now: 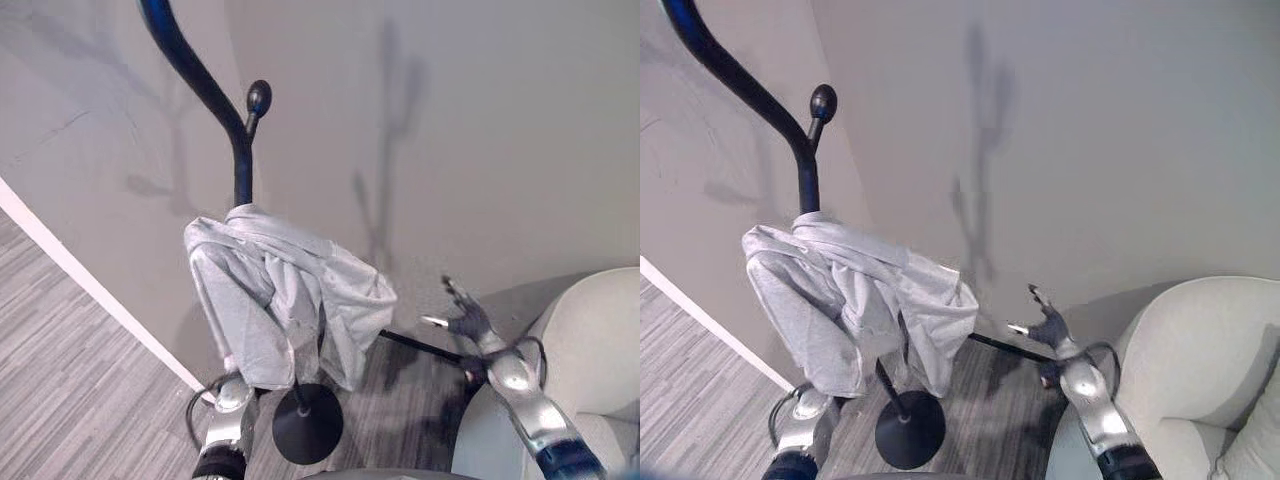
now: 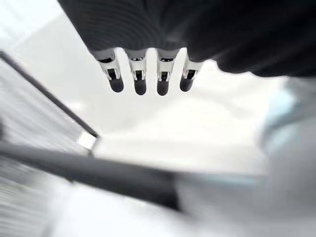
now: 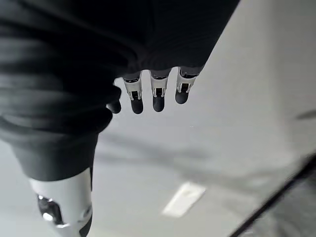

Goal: Hang the clothes on the sofa on the clothes rack.

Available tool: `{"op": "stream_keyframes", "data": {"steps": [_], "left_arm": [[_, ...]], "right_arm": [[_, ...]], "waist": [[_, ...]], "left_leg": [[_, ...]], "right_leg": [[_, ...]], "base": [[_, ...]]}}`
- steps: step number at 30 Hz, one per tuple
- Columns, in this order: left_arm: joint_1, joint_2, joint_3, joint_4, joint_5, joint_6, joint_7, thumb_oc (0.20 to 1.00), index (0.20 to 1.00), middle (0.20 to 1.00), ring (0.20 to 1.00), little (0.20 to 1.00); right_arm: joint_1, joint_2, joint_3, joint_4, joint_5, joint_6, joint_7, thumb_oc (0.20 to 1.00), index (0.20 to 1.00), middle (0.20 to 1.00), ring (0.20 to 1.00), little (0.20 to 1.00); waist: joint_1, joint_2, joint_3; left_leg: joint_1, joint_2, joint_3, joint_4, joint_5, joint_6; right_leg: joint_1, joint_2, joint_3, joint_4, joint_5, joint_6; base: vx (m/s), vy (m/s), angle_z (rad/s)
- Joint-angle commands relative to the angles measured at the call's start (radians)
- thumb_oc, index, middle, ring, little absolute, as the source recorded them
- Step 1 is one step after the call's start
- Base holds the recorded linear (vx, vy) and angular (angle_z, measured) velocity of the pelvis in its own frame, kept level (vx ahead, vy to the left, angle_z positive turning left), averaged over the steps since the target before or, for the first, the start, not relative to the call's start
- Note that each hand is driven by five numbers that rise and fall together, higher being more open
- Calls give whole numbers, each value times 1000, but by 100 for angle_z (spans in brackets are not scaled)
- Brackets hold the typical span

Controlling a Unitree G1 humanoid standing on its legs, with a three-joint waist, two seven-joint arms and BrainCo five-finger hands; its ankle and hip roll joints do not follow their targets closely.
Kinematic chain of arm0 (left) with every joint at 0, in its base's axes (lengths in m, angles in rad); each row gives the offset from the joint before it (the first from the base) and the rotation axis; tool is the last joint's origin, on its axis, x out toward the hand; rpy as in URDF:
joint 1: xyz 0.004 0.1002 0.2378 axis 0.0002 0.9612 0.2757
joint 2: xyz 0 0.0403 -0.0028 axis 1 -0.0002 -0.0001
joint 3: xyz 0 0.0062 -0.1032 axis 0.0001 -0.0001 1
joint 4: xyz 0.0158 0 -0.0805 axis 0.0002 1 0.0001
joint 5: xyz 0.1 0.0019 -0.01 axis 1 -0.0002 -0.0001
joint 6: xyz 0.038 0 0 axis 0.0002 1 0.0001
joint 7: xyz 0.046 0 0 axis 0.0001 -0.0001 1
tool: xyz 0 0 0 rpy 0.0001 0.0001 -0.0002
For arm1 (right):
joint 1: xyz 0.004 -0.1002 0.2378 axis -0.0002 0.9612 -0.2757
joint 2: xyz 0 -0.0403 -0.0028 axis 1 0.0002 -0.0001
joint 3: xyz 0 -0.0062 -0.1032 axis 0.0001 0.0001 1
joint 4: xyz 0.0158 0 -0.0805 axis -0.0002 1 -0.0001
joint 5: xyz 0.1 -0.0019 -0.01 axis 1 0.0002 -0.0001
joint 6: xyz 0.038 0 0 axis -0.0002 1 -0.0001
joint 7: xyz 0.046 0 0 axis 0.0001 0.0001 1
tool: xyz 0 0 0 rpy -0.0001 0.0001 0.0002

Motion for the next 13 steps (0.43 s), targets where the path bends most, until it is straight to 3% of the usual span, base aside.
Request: {"op": "stream_keyframes", "data": {"steps": [1, 3, 7, 8, 10, 12, 13], "left_arm": [[-2, -17, 25, 131, -65, 16, -29, 1000, 1000, 1000, 1000, 1000], [16, -4, 106, 344, -79, 13, -26, 1000, 1000, 1000, 1000, 1000], [35, 20, 137, 481, -82, -4, -35, 1000, 1000, 1000, 1000, 1000], [54, 21, 153, 539, -95, -5, -48, 1000, 1000, 1000, 1000, 1000], [54, 29, 143, 589, -86, -3, -59, 1000, 1000, 1000, 1000, 1000], [42, 26, 137, 641, -77, 5, -78, 1000, 1000, 1000, 1000, 1000], [42, 25, 136, 653, -77, 6, -80, 1000, 1000, 1000, 1000, 1000]], "right_arm": [[-49, 39, -32, 59, 41, -25, 6, 1000, 1000, 1000, 1000, 1000], [-16, 112, -100, 222, 123, -1, 8, 1000, 1000, 1000, 1000, 1000], [-12, 220, -174, 439, 295, 30, 30, 1000, 1000, 1000, 1000, 1000], [-18, 263, -238, 584, 376, 39, 50, 1000, 1000, 1000, 1000, 1000], [-39, 279, -274, 713, 413, 56, 57, 1000, 1000, 1000, 1000, 1000], [-99, 279, -383, 1029, 460, 87, 51, 1000, 1000, 1000, 1000, 1000], [-106, 275, -424, 1082, 484, 94, 39, 1000, 1000, 1000, 1000, 1000]], "waist": [[12, 22, -38], [18, 17, -72], [32, 7, -113], [37, 5, -137], [39, 5, -146], [50, 12, -164], [52, 15, -170]], "left_leg": [[-39, 90, 24, 8, -27, -103], [-44, 91, 22, 8, -31, -105], [-49, 89, 26, 8, -36, -117], [-46, 92, 32, 8, -41, -122], [-46, 92, 31, 8, -42, -124], [-48, 92, 25, 8, -45, -121], [-48, 92, 21, 8, -46, -121]], "right_leg": [[-29, -17, 3, 29, 102, -20], [-38, -20, 0, 33, 102, -18], [-43, -23, -9, 35, 104, -18], [-45, -26, -17, 36, 107, -15], [-45, -26, -17, 37, 108, -14], [-43, -24, -15, 38, 107, -17], [-41, -25, -15, 36, 106, -17]], "base": [[-25, 24, -6], [-7, 13, -3], [15, 8, 1], [46, 5, 10], [38, -2, 6], [55, 5, 0], [67, 13, -1]]}}
